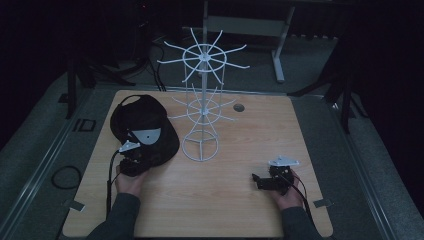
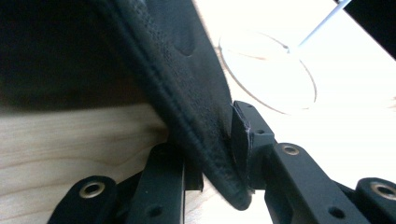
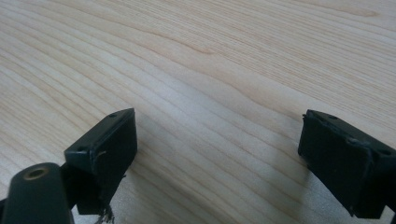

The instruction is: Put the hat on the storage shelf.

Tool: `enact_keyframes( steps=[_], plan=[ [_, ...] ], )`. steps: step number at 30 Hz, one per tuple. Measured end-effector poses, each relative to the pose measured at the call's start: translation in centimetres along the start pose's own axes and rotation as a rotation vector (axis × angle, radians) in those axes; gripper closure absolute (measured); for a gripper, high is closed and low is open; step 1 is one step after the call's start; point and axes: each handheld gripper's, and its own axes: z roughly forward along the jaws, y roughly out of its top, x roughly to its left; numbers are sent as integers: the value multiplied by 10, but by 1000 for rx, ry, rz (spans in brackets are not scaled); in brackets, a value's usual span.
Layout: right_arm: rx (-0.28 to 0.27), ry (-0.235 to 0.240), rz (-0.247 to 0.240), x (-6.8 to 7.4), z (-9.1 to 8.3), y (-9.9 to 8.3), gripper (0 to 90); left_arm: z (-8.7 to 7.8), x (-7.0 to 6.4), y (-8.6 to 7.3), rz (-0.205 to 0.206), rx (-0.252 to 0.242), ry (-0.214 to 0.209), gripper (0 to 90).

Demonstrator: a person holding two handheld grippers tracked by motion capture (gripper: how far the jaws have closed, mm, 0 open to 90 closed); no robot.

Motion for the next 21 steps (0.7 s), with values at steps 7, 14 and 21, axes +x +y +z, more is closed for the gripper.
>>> enact_keyframes(
  steps=[7,14,21],
  plan=[
    [0,0,0,0,0,0,115,-9,0,4,-20,-5,14,799],
    [0,0,0,0,0,0,115,-17,-2,10,-12,-21,42,859],
    [0,0,0,0,0,0,115,-21,-8,15,20,-17,77,867]
  ],
)
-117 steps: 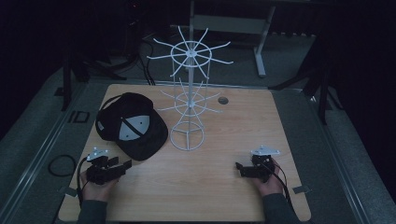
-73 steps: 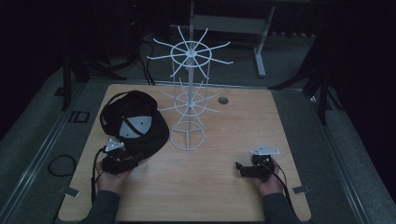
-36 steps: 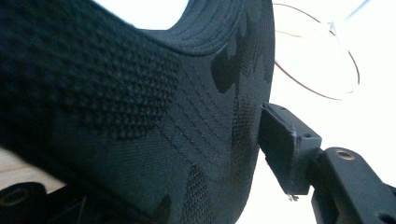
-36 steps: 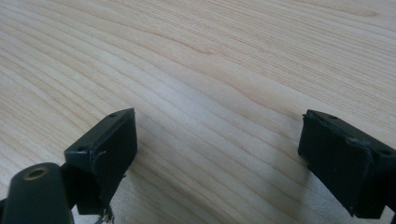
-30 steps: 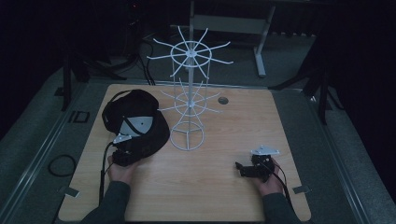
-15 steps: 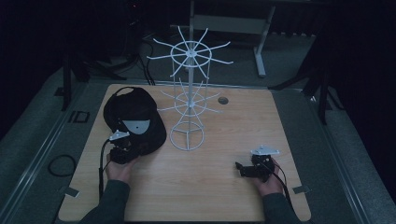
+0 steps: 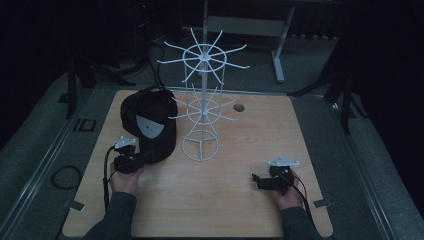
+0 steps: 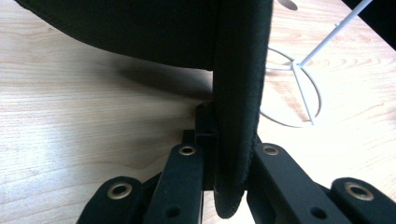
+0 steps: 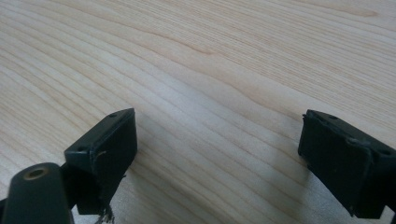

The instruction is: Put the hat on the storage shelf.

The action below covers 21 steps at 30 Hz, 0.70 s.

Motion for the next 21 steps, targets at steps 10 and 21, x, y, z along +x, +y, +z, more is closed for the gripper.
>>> enact_keyframes(
  steps=[10,21],
  plan=[
    [0,0,0,0,0,0,115,-7,0,5,21,-15,13,867],
    [1,0,0,0,0,0,115,-21,0,17,45,-51,44,867]
  ],
)
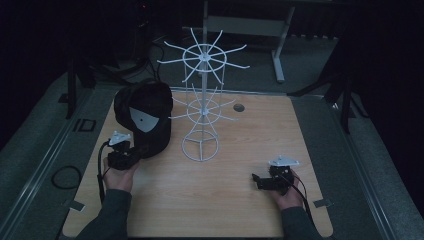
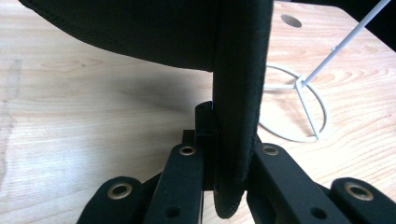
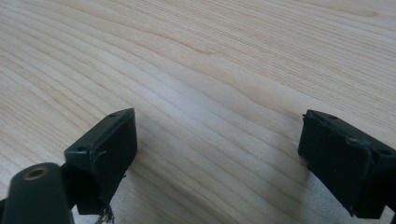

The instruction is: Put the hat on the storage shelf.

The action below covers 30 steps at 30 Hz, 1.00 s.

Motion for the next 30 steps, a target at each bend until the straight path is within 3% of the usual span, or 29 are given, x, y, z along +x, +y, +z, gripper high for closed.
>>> enact_keyframes(
  steps=[17,30],
  plan=[
    [-1,0,0,0,0,0,115,-17,-3,11,27,-54,38,866],
    [-1,0,1,0,0,0,115,-28,-9,20,63,-75,43,866]
  ],
)
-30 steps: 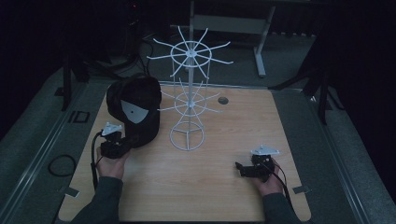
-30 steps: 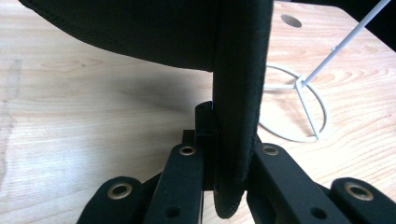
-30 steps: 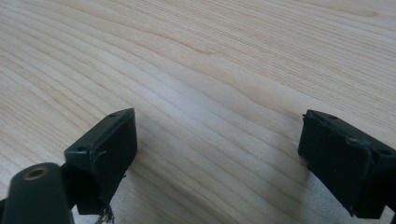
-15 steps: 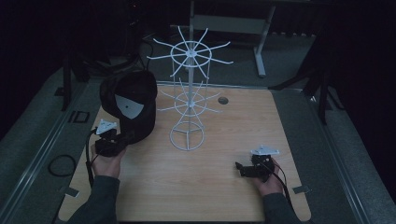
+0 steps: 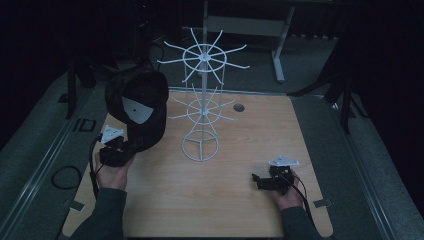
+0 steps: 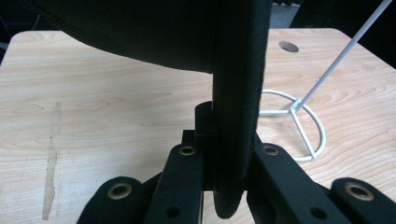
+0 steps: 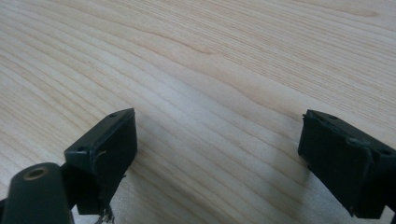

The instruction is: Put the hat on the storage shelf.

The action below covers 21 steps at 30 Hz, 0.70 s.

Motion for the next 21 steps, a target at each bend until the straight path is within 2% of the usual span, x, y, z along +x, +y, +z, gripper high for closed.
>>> enact_keyframes(
  steps=[9,21],
  plan=[
    [0,0,0,0,0,0,115,-7,-4,5,24,-14,4,866],
    [0,0,0,0,0,0,115,-19,-15,15,80,-40,8,866]
  ],
)
